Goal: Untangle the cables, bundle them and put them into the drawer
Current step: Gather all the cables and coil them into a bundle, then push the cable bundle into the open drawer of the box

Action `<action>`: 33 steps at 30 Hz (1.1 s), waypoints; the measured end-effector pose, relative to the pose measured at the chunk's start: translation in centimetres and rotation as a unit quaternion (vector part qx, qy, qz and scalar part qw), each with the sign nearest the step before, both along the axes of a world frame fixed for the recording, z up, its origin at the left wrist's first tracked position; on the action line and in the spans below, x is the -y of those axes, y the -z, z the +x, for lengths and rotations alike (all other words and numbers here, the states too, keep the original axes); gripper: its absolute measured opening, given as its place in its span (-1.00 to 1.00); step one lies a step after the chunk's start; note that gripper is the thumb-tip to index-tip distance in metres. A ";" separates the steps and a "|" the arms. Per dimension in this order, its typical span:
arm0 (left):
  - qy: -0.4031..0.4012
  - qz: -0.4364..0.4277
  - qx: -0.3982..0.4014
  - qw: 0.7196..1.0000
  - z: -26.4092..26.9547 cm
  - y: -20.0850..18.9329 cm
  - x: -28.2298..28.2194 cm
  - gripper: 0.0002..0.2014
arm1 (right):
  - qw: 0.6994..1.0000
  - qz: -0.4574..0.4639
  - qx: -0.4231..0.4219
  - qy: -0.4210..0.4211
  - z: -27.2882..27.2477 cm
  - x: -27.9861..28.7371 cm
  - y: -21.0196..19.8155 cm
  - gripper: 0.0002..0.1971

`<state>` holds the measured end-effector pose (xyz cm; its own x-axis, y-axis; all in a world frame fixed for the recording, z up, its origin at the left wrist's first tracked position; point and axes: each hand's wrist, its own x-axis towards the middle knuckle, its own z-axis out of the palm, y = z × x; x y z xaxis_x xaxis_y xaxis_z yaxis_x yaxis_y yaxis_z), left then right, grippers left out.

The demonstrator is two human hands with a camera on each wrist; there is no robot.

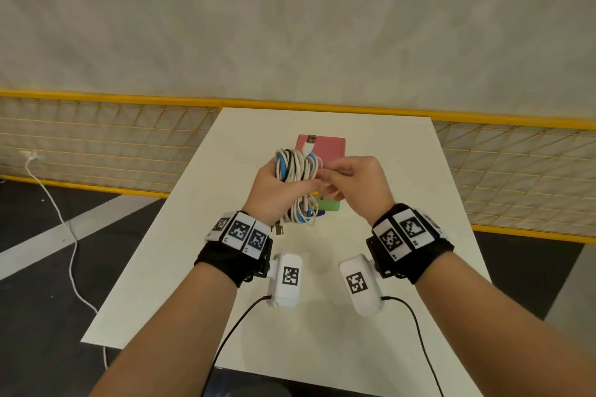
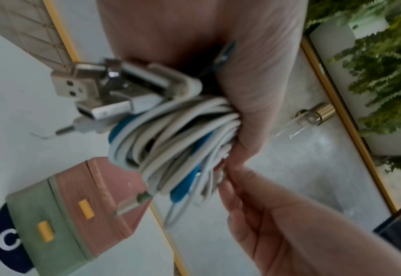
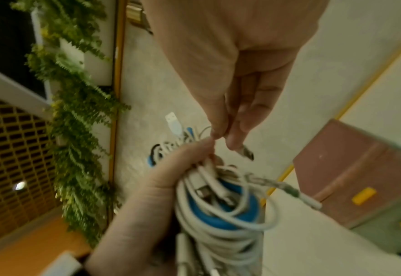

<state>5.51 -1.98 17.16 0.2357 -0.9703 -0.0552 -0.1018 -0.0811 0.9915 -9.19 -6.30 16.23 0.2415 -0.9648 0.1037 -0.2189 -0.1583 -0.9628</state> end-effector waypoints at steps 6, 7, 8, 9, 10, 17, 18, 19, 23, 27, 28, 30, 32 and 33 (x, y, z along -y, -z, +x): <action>0.020 -0.008 0.024 0.999 1.3 1.7 2.1 -0.68 | 0.996 0.077 0.019 -0.050 1.8 1.0 0.5 -0.76; 0.025 -0.012 0.034 0.999 1.7 1.9 2.6 -0.70 | 0.991 0.112 0.048 -0.064 2.0 1.1 0.5 -0.74; 0.026 -0.013 0.051 0.998 2.1 2.2 3.2 -0.73 | 0.985 0.140 0.064 -0.075 2.1 1.3 0.5 -0.73; 0.028 -0.011 0.070 0.997 2.5 2.6 3.9 -0.75 | 0.983 0.151 0.067 -0.084 2.1 1.6 0.5 -0.70; 0.031 0.000 0.086 0.996 2.9 3.1 4.7 -0.74 | 0.984 0.146 0.058 -0.083 2.2 2.1 0.7 -0.68; 0.123 0.156 0.135 0.971 5.7 7.1 9.8 -0.78 | 0.953 0.133 -0.048 0.268 2.7 7.1 8.7 -0.45; 0.136 0.174 0.135 0.966 5.8 7.5 9.8 -0.75 | 0.935 0.193 -0.056 0.292 2.7 6.9 10.3 -0.44; 0.154 0.186 0.138 0.961 5.9 8.0 10.2 -0.66 | 0.916 0.254 -0.076 0.300 2.8 6.9 11.9 -0.42; 0.244 0.214 0.208 0.923 6.8 9.8 11.1 0.04 | 0.887 0.392 0.045 0.240 4.9 7.5 17.2 -0.35; 0.264 0.216 0.257 0.904 7.6 10.0 11.1 0.07 | 0.877 0.376 0.128 0.271 6.3 8.7 19.0 -0.53; 0.266 0.213 0.260 0.903 7.7 10.1 11.2 0.07 | 0.876 0.370 0.127 0.282 6.4 8.9 19.2 -0.52; 0.274 0.210 0.261 0.902 8.0 10.2 11.3 0.07 | 0.883 0.348 0.117 0.291 6.5 8.5 19.0 -0.54; 0.286 0.205 0.260 0.899 8.3 10.3 11.4 0.07 | 0.897 0.320 0.109 0.286 6.6 7.3 18.4 -0.69; 0.290 0.202 0.257 0.900 8.5 10.3 11.5 0.07 | 0.901 0.311 0.108 0.282 6.6 6.5 18.3 -0.75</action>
<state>13.98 -13.45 6.82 -0.2078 -0.8637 -0.4592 -0.6798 -0.2100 0.7027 -2.60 -12.79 -2.06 -0.2658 -0.8158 -0.5137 0.1076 0.5044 -0.8567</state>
